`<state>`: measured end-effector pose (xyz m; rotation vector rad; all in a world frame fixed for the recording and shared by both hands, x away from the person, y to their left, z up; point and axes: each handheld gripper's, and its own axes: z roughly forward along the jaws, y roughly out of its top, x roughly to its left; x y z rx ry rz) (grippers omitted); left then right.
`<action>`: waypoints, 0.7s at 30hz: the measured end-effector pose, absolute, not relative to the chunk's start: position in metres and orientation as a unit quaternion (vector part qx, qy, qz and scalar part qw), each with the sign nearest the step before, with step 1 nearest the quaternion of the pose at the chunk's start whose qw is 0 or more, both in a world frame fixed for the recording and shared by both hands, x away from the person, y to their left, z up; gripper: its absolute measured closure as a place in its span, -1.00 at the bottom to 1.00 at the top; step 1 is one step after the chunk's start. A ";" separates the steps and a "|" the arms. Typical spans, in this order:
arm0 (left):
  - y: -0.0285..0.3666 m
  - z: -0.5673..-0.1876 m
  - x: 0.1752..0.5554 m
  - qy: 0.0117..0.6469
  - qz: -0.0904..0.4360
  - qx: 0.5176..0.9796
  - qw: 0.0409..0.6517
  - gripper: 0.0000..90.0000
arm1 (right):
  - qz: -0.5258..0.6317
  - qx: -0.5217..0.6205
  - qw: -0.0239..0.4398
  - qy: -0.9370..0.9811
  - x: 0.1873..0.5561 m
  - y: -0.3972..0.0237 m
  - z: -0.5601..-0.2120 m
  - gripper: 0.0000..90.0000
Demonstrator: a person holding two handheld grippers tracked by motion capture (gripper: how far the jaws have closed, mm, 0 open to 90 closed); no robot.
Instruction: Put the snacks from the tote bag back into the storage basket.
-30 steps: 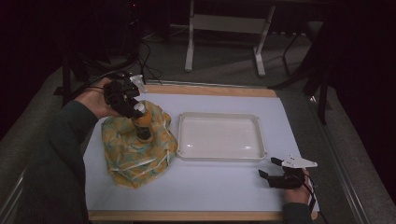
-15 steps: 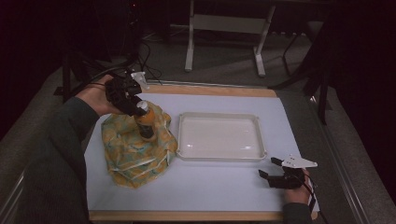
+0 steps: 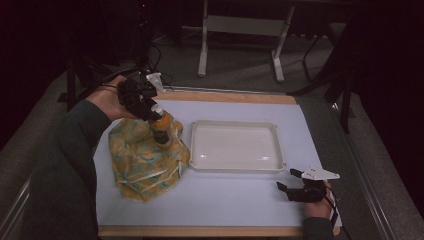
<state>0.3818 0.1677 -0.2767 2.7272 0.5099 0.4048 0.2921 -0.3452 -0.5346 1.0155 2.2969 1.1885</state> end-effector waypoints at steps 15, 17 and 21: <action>0.143 -0.277 0.388 0.192 0.127 0.958 0.170 0.31 | 0.422 0.359 0.179 0.813 0.292 -0.346 -0.535 -0.54; 0.140 -0.276 0.387 0.190 0.124 0.959 0.170 0.31 | 0.422 0.359 0.179 0.813 0.292 -0.346 -0.535 -0.54; 0.133 -0.273 0.383 0.168 0.130 0.961 0.179 0.31 | 0.421 0.359 0.180 0.813 0.292 -0.345 -0.535 -0.54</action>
